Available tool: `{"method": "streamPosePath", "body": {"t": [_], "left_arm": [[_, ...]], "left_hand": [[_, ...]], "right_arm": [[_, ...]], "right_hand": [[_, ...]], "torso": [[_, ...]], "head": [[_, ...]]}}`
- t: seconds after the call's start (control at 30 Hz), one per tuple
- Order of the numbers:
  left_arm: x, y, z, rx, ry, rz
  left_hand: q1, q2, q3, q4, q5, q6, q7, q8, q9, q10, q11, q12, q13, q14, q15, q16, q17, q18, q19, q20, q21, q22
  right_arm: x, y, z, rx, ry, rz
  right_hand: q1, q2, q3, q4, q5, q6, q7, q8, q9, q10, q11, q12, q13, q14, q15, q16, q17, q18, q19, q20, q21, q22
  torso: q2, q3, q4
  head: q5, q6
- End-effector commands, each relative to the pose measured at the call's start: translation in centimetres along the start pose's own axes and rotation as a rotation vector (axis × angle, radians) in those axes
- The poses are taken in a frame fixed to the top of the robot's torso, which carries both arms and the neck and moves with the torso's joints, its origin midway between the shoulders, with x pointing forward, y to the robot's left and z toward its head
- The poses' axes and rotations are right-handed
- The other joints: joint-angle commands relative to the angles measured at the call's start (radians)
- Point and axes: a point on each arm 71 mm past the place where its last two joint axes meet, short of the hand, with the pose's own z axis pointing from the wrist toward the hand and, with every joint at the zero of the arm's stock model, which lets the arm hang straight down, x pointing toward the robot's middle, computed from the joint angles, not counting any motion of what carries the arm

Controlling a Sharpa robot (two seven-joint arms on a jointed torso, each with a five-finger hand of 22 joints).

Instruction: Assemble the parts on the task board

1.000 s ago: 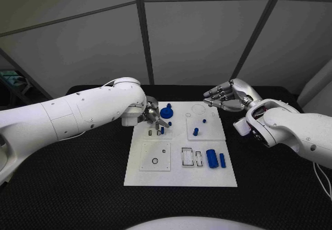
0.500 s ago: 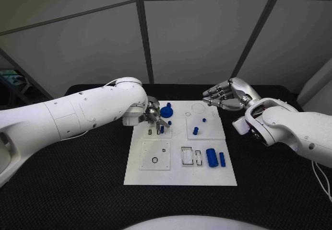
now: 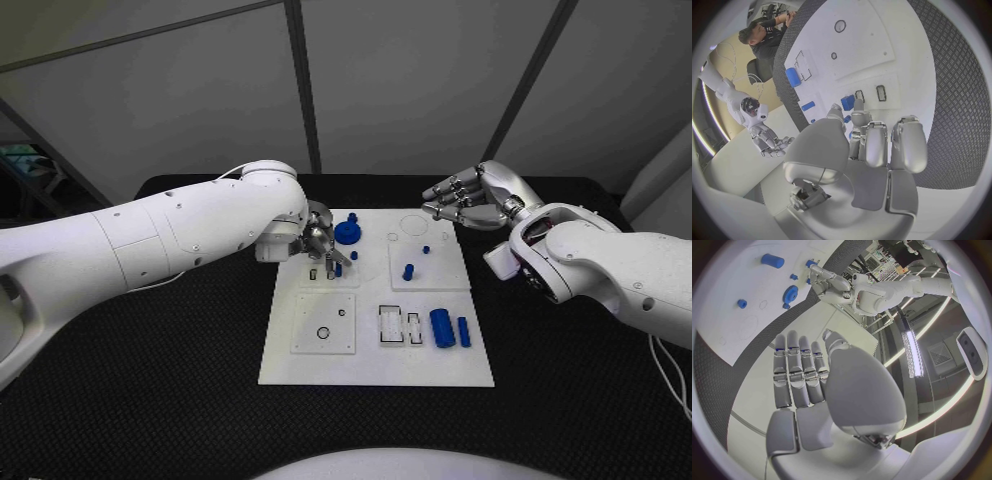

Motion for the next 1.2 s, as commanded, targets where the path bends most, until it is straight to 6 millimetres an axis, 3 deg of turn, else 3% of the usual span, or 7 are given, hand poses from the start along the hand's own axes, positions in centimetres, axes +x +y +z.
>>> {"method": "streamPosePath", "body": {"t": [0.03,0.5,0.67,0.77,0.93,1.0,1.2], "left_arm": [[0.1,-0.2,0.0,0.014,0.016,0.009],[0.3,-0.5,0.1,0.050,0.037,-0.029],[0.3,-0.4,0.0,0.058,0.045,-0.053],[0.3,-0.2,0.0,0.065,0.047,-0.070],[0.4,0.2,-0.3,0.075,0.034,-0.118],[0.3,0.4,-0.5,0.077,0.019,-0.141],[0.2,1.2,-1.1,0.084,-0.044,-0.218]], "left_hand": [[0.023,0.009,0.012,-0.009,0.004,-0.011,-0.001,0.007,0.007,-0.004,-0.001,0.003,0.001,0.040,-0.007,-0.004,0.008,-0.012,-0.002,-0.008,-0.006,0.001],[0.145,0.056,0.127,-0.079,0.004,-0.043,-0.009,0.019,0.034,-0.015,-0.009,-0.015,-0.014,0.041,-0.014,-0.006,0.010,-0.011,-0.004,-0.014,-0.011,-0.001],[0.183,0.051,0.238,-0.103,0.006,-0.059,-0.006,0.013,0.040,-0.026,-0.008,-0.040,-0.036,0.041,-0.015,-0.007,0.011,-0.010,-0.005,-0.016,-0.014,-0.002],[0.178,0.017,0.363,-0.110,0.008,-0.061,-0.002,0.017,0.049,-0.024,-0.004,-0.051,-0.044,0.041,-0.013,-0.008,0.012,-0.010,-0.006,-0.016,-0.016,0.000],[0.114,-0.080,0.603,-0.133,0.011,-0.066,-0.011,0.036,0.079,-0.007,-0.011,-0.052,-0.044,0.041,-0.006,-0.009,0.015,-0.010,-0.006,-0.014,-0.020,0.001],[0.068,-0.124,0.701,-0.148,0.017,-0.061,-0.002,0.055,0.100,0.004,-0.012,-0.049,-0.042,0.042,-0.018,-0.010,0.016,-0.011,-0.005,-0.012,-0.021,0.002],[-0.006,-0.180,0.844,-0.200,0.053,-0.058,-0.014,0.085,0.138,0.017,-0.014,-0.059,-0.055,0.043,-0.019,-0.010,0.018,-0.010,-0.002,-0.019,-0.022,0.008]], "right_arm": [[0.0,0.1,0.1,-0.003,-0.001,0.002],[0.0,0.0,0.1,0.000,0.002,-0.006],[0.0,0.0,0.2,0.001,0.003,-0.009],[0.0,0.0,0.2,0.002,0.003,-0.011],[-0.1,-0.1,0.2,0.003,0.003,-0.012],[-0.1,-0.1,0.2,0.003,0.003,-0.012],[-0.2,-0.2,0.2,0.005,0.003,-0.014]], "right_hand": [[-0.002,-0.006,0.003,0.000,0.005,-0.006,0.003,-0.005,-0.001,-0.008,-0.002,0.001,-0.002,-0.008,0.002,-0.006,-0.001,0.004,-0.001,0.004,-0.004,-0.001],[0.002,-0.005,0.009,-0.004,0.018,-0.009,0.004,-0.005,-0.001,-0.012,-0.002,0.003,-0.002,-0.012,0.002,-0.008,-0.008,0.004,0.001,0.006,-0.014,-0.008],[0.002,-0.005,0.009,-0.005,0.020,-0.009,0.004,-0.005,-0.001,-0.012,-0.002,0.003,-0.002,-0.013,0.002,-0.008,-0.009,0.004,0.001,0.006,-0.016,-0.009],[0.002,-0.006,0.010,-0.005,0.022,-0.010,0.004,-0.005,-0.001,-0.013,-0.002,0.003,-0.002,-0.014,0.002,-0.008,-0.010,0.004,0.001,0.007,-0.017,-0.009],[0.002,-0.006,0.010,-0.005,0.024,-0.010,0.004,-0.005,-0.001,-0.013,-0.002,0.003,-0.002,-0.016,0.002,-0.009,-0.011,0.004,0.001,0.007,-0.019,-0.010],[0.001,-0.007,0.010,-0.005,0.024,-0.010,0.005,-0.005,-0.001,-0.014,-0.001,0.003,-0.002,-0.016,0.002,-0.009,-0.012,0.004,0.001,0.008,-0.020,-0.011],[0.000,-0.007,0.010,-0.005,0.025,-0.011,0.005,-0.005,-0.001,-0.015,-0.001,0.003,-0.002,-0.018,0.003,-0.009,-0.013,0.003,0.000,0.008,-0.021,-0.012]], "torso": [[0.001,0.0000,0.0000],[0.000,0.0006,0.0010],[0.001,0.0006,0.0006],[0.001,0.0006,0.0008],[0.001,0.0005,0.0013],[0.001,0.0007,0.0015],[-0.001,0.0008,0.0046]], "head": [[-0.001,-0.001],[-0.001,-0.004],[0.002,-0.002],[0.002,-0.003],[0.004,-0.003],[0.005,-0.003],[0.006,-0.007]]}}
